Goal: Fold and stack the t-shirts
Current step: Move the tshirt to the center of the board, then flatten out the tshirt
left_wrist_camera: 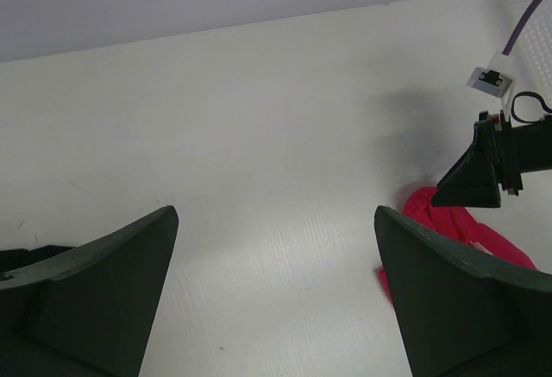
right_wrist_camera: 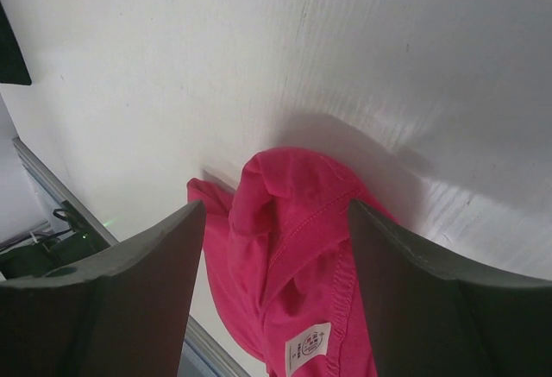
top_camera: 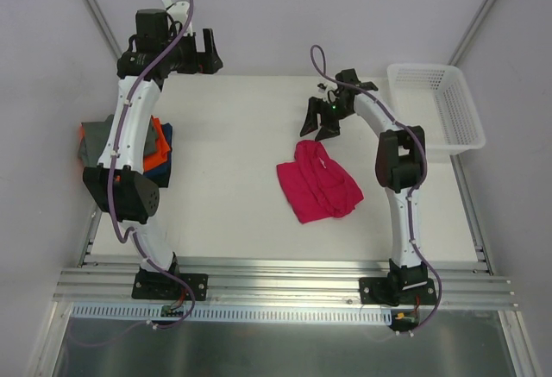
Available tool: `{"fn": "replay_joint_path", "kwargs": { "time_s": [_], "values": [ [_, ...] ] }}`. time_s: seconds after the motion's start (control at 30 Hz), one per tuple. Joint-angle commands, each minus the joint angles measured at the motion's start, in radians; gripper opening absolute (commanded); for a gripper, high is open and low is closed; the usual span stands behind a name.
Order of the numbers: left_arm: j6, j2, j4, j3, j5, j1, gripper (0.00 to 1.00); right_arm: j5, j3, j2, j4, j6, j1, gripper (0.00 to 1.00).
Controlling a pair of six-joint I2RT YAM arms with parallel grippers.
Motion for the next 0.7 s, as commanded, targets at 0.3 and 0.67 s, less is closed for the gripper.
{"fn": "replay_joint_path", "kwargs": {
  "time_s": [0.3, 0.67],
  "values": [
    [-0.001, -0.071, 0.018, -0.019, -0.03, -0.002, 0.99, -0.03, -0.075, -0.1, 0.002, 0.014, -0.03, 0.69],
    [-0.03, -0.025, 0.019, 0.023, 0.004, -0.002, 0.99, 0.003, -0.165, -0.169, -0.03, -0.029, -0.081, 0.69]
  ]
}}
